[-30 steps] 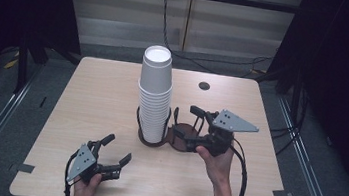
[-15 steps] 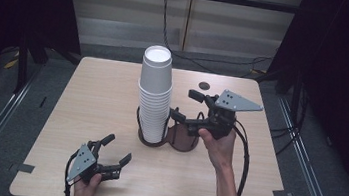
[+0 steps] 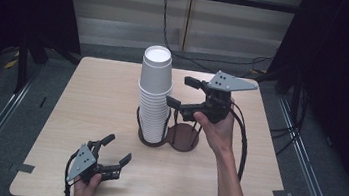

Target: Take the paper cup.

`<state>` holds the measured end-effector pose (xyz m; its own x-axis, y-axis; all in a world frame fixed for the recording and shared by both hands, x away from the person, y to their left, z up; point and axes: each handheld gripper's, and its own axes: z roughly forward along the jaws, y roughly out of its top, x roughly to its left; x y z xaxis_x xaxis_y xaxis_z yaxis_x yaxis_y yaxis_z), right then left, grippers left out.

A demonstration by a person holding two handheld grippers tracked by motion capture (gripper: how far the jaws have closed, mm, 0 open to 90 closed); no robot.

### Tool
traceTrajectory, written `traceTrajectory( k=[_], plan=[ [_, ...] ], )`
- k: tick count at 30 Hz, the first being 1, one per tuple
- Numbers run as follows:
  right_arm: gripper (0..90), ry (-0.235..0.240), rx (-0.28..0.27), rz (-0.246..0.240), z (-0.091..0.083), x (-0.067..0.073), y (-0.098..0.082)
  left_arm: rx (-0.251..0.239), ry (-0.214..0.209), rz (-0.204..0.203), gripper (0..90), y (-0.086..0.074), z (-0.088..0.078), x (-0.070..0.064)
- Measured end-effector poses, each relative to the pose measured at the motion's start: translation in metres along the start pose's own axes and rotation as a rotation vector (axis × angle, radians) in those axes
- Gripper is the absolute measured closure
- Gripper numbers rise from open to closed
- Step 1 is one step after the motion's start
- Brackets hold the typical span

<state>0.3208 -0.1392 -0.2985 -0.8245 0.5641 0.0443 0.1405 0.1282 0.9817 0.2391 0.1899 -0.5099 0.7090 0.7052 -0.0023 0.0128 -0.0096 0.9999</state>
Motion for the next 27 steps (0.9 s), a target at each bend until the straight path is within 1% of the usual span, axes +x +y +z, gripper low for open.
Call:
traceTrajectory(
  k=[1,2,4,7,13,16,21,23,25,27],
  plan=[
    [14.3,0.0,0.0,0.0,0.0,0.0,0.0,0.0,0.0,0.0,15.6,0.0,0.0,0.0],
    [14.1,0.002,0.014,0.0,0.003,-0.002,0.005,0.0,-0.002,0.0,15.6,0.0,0.0,0.0],
    [14.0,0.002,0.022,0.004,0.005,-0.004,0.009,-0.001,-0.006,-0.008,15.6,0.0,0.0,0.0],
    [13.3,0.008,0.042,0.004,0.009,-0.006,0.018,-0.001,-0.006,-0.006,15.6,0.0,0.0,0.0],
    [13.2,0.015,0.048,-0.002,0.015,-0.008,0.03,-0.001,-0.006,-0.007,15.6,0.0,0.0,0.0],
    [13.7,0.017,0.073,-0.014,0.022,-0.008,0.037,-0.001,-0.007,-0.007,15.6,0.0,0.0,0.0],
    [13.3,0.016,0.089,-0.016,0.034,-0.011,0.048,-0.001,-0.007,-0.007,15.6,0.0,0.0,0.0],
    [13.2,0.023,0.105,-0.012,0.04,-0.011,0.052,-0.001,-0.007,-0.007,15.6,0.0,0.0,0.0],
    [13.4,0.021,0.129,-0.023,0.047,-0.009,0.055,-0.001,-0.007,-0.007,15.6,0.0,0.0,0.0],
    [13.1,0.022,0.145,-0.02,0.052,-0.009,0.057,-0.001,-0.007,-0.007,15.6,0.0,0.0,0.0]
  ],
)
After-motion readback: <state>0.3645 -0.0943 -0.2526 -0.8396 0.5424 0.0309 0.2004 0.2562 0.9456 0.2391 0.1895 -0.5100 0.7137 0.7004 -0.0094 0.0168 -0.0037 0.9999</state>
